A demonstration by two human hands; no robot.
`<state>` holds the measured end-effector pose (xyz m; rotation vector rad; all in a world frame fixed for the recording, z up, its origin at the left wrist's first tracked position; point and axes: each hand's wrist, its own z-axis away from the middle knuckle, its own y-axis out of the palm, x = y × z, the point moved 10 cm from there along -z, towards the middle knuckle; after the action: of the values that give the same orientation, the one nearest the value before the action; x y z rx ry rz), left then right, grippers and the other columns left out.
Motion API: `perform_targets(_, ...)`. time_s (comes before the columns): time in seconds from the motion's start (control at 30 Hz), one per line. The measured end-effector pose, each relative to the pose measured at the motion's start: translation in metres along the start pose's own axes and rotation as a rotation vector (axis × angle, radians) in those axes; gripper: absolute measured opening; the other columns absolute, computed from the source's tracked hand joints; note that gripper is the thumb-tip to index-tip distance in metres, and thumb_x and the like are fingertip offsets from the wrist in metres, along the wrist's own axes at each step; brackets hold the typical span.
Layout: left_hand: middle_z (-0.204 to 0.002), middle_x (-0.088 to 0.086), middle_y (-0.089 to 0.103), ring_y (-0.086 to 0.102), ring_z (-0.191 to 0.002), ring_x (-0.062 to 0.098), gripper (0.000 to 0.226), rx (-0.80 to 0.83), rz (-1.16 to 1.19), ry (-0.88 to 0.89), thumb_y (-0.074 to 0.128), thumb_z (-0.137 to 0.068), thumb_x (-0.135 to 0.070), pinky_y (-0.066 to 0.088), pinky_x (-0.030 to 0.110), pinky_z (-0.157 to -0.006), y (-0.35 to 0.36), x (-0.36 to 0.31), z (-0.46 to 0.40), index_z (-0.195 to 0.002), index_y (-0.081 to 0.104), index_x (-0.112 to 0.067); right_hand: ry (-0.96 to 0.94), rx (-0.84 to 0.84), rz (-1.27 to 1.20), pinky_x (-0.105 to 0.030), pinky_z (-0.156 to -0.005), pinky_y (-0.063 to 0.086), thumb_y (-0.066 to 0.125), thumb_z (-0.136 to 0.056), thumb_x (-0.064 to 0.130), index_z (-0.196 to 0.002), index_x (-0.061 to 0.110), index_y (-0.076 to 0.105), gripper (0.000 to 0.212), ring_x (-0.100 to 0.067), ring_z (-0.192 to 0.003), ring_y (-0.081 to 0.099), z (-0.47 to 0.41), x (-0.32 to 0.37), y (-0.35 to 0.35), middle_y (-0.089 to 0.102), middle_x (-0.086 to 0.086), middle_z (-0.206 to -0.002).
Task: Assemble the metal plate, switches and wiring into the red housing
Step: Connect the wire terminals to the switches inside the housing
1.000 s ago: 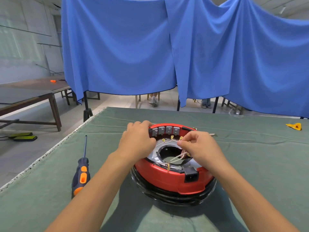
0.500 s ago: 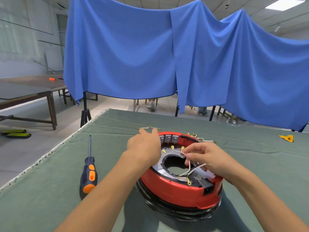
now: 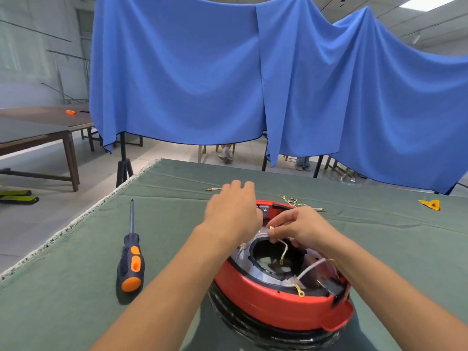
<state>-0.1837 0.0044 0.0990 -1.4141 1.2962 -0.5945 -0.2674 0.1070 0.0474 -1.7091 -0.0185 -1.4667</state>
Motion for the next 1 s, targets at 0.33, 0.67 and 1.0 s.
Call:
perform_targets(0.33, -0.135, 0.002, 0.048, 0.045, -0.125, 0.023, 0.049, 0.109, 0.079, 0.1, 0.047, -0.087, -0.015, 0.041, 0.04, -0.099, 0.03, 0.008, -0.012, -0.135, 0.041, -0.02, 0.189, 0.028, -0.036, -0.023, -0.053, 0.036, 0.079, -0.069, -0.002, -0.082, 0.006, 0.072, 0.017, -0.015, -0.065, 0.05, -0.015, -0.016, 0.0, 0.066, -0.009, -0.075)
perform_targets(0.67, -0.131, -0.001, 0.048, 0.047, -0.12, 0.02, 0.043, 0.098, 0.119, 0.101, 0.046, -0.092, -0.024, 0.042, 0.038, -0.096, 0.037, 0.014, -0.019, -0.135, 0.044, -0.022, 0.249, -0.053, -0.127, -0.026, -0.053, 0.033, 0.077, -0.068, -0.001, -0.085, -0.005, 0.075, 0.017, -0.022, -0.067, 0.046, -0.03, -0.024, 0.002, 0.067, -0.013, -0.077)
perform_targets(1.0, -0.128, -0.001, 0.048, 0.047, -0.119, 0.022, 0.041, 0.114, 0.144, 0.098, 0.043, -0.091, -0.012, 0.043, 0.044, -0.095, 0.038, 0.014, -0.018, -0.129, 0.051, -0.023, 0.254, -0.053, -0.153, -0.022, -0.044, 0.025, 0.075, -0.075, 0.009, -0.087, -0.005, 0.074, 0.018, -0.02, -0.057, 0.043, -0.028, -0.031, 0.008, 0.069, -0.004, -0.056)
